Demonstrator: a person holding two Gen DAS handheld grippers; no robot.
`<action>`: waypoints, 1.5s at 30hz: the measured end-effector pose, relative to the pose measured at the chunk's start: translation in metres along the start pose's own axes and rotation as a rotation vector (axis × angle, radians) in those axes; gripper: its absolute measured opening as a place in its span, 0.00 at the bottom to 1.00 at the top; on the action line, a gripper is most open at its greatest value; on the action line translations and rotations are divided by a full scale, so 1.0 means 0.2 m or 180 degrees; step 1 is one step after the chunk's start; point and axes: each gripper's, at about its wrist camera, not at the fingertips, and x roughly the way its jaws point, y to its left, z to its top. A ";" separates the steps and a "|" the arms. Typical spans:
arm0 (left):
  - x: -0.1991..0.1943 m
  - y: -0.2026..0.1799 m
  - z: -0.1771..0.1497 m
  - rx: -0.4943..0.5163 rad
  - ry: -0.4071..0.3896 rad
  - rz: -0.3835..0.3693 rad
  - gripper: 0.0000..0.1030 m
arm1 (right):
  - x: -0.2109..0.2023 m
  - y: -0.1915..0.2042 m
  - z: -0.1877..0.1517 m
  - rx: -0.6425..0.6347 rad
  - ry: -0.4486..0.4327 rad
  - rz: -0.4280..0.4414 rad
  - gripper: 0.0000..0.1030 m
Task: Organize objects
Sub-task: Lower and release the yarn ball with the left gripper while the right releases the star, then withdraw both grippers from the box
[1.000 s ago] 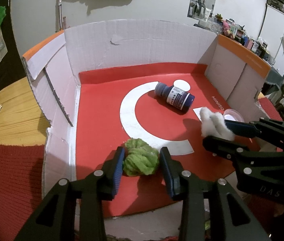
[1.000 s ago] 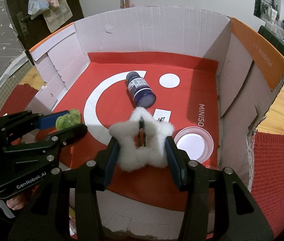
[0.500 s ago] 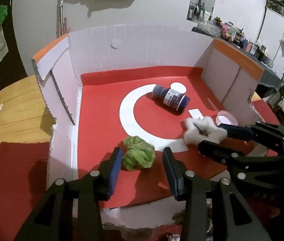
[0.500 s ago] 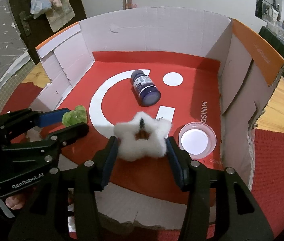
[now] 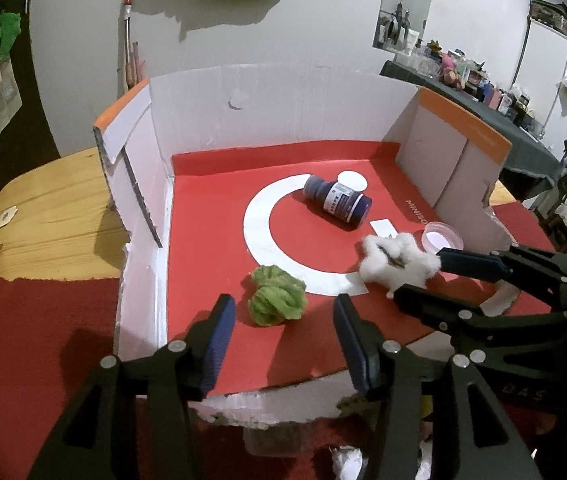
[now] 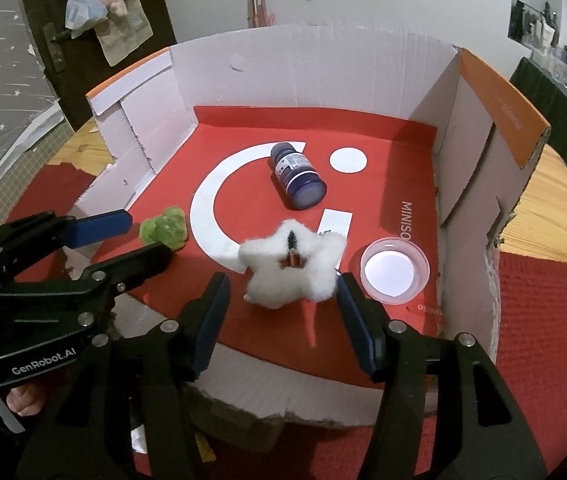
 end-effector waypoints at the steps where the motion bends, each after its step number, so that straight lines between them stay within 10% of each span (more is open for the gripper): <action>1: 0.00 0.00 0.00 -0.0002 -0.0003 -0.0002 0.52 | -0.01 0.00 0.00 -0.0009 -0.0010 -0.0010 0.56; 45: -0.27 0.04 -0.16 -0.0113 -0.0238 0.0029 0.87 | -0.32 0.10 -0.17 0.0038 -0.0382 -0.0069 0.85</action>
